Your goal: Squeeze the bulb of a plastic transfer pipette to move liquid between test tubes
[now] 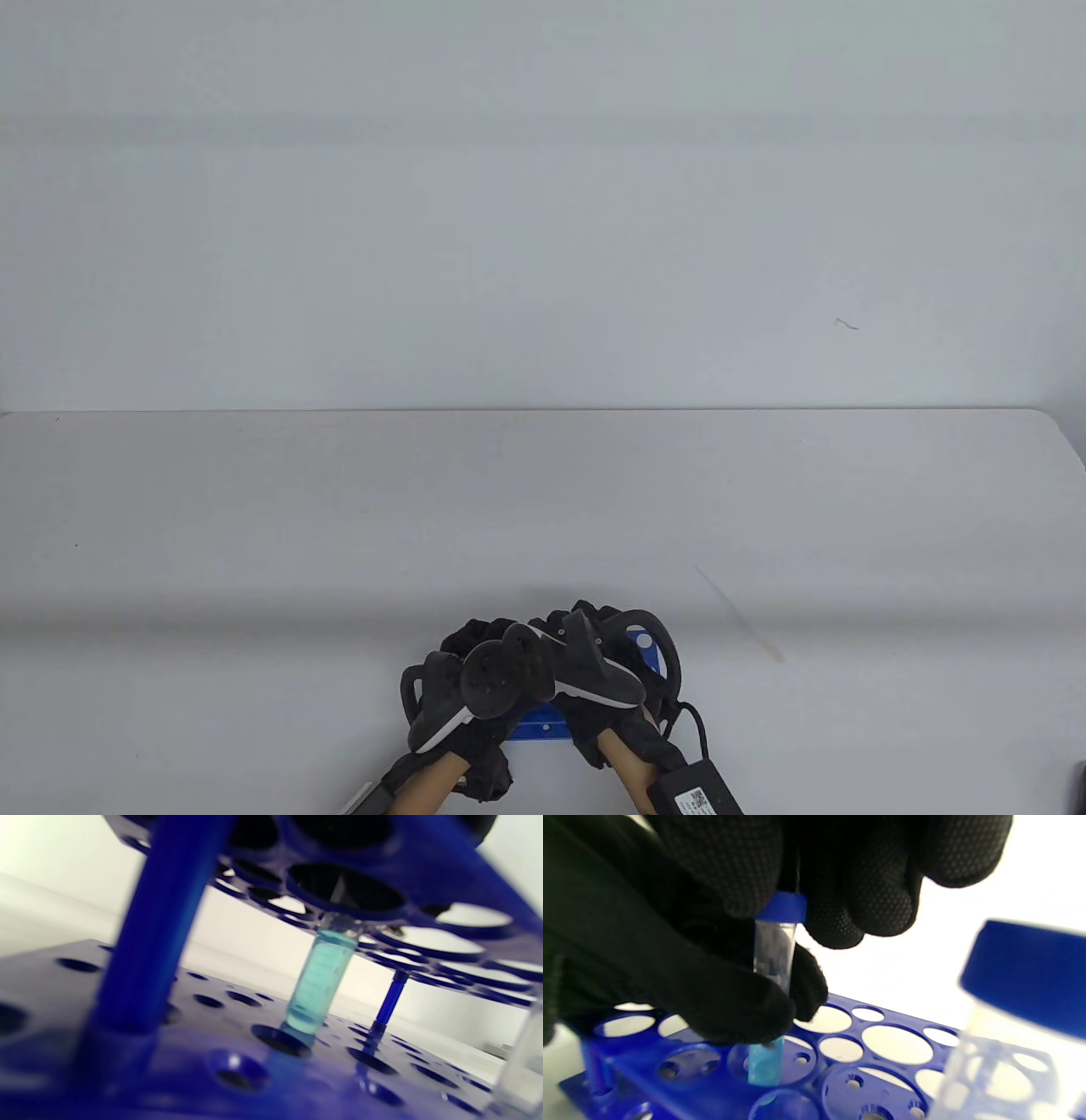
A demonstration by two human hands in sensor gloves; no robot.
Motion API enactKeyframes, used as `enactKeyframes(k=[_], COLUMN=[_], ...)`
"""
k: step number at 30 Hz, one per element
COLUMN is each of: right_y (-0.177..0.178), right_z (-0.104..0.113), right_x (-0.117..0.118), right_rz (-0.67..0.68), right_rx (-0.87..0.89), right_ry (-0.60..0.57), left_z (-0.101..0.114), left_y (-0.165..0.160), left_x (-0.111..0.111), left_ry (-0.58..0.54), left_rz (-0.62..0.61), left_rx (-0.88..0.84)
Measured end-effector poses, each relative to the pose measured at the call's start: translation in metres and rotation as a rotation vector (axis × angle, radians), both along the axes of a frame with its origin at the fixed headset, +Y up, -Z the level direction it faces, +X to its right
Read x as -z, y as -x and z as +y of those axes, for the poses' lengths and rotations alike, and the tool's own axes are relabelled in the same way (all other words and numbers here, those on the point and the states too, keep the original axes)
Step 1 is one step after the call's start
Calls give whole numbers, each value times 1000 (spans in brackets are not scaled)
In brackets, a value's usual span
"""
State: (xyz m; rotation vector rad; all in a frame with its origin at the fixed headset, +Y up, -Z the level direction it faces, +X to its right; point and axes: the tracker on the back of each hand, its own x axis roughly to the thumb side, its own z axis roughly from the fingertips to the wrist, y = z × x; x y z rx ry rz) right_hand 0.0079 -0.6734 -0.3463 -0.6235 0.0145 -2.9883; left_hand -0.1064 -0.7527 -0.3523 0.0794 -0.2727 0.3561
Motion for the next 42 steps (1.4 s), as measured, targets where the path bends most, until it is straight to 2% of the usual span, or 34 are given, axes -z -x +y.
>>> enactKeyframes(k=[4,6,8,11,13,19,21,24,30,33,39,42], right_y=[0,2,4,5,5,3,5,8,9,11,9,-1], right_z=[-7,-10,-8,-4,-3,-8,-7,-3,-8,-8,0,18], right_x=[0,1,1,0,0,1,0,-2,-1,-2,-7,-10], right_rz=[-76,-104,-79,-41,-40,-121,-89,-43,-116,-92,-41,-57], right_rx=[5,-72,-41,8,7,-53,-3,-28,-61,-60,-39,29], right_ry=[-99,-123,-110,0,15,-113,-76,-9,-115,-105,-129,-170], left_z=[0,0,0,0,0,0,0,0,0,0,0,0], left_y=[0,0,0,0,0,0,0,0,0,0,0,0], left_x=[0,0,0,0,0,0,0,0,0,0,0,0], left_ry=[1,2,1,0,0,1,-1,-1,-1,-2,-2,-2], left_rz=[0,0,0,0,0,0,1,1,2,1,2,2], left_rx=[0,0,1,1,2,1,4,3,3,5,4,4])
